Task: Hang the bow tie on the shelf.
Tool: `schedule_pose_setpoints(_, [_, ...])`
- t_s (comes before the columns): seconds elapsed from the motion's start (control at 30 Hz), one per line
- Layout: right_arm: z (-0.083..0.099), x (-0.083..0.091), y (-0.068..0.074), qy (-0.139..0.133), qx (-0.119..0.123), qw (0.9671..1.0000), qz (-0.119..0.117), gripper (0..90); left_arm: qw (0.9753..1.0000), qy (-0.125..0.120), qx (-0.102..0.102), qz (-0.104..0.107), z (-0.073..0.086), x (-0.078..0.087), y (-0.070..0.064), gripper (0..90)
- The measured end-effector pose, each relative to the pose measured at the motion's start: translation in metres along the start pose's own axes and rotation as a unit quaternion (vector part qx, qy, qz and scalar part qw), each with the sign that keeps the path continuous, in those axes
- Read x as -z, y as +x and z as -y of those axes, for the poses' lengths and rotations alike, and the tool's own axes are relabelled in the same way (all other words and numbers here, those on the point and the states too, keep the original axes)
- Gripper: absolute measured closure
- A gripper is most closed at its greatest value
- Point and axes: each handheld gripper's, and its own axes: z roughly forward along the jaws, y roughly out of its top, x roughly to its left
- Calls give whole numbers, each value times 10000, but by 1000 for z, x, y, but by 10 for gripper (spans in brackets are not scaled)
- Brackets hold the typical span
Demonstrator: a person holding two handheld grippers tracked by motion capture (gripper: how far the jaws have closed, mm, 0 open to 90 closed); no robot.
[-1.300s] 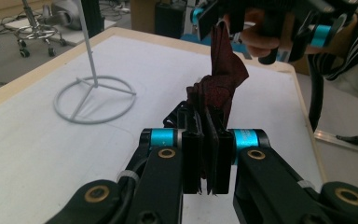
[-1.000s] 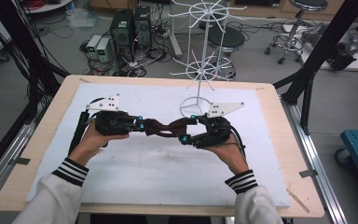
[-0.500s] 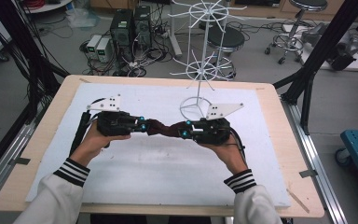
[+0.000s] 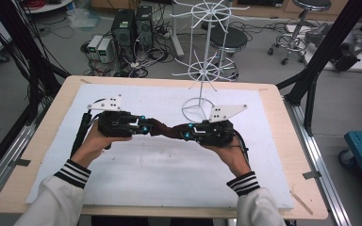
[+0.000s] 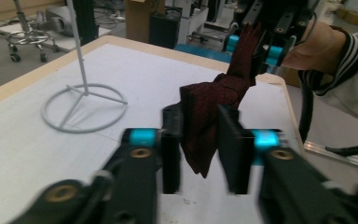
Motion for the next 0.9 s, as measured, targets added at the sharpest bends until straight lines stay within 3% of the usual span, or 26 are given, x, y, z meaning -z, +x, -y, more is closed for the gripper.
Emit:
schedule_pose_setpoints(0.07, [0, 1, 0, 1, -3, 10000, 17, 847, 10000, -2, -16, -43, 0, 0, 1, 480])
schedule_pose_setpoints(0.17, [0, 2, 0, -18, 5, 10000, 64, 847, 9981, -318, -101, -521, 1, 1, -1, 154])
schedule_pose_setpoints(0.2, [0, 3, -1, -22, 18, 9999, 98, 847, 9973, -395, -87, -614, 1, 2, 0, 87])
schedule_pose_setpoints(0.4, [0, 10, -2, -100, -26, 9996, 270, 847, 9964, -452, 34, -721, 6, 8, 2, 17])
schedule_pose_setpoints(0.63, [-1, 15, -3, -198, -77, 9991, 360, 847, 9960, -418, 8, -789, 10, 12, 1, 17])
schedule_pose_setpoints(0.9, [-1, 21, -4, -305, -106, 9983, 494, 847, 9951, -432, -157, -873, 14, 16, -7, 17])
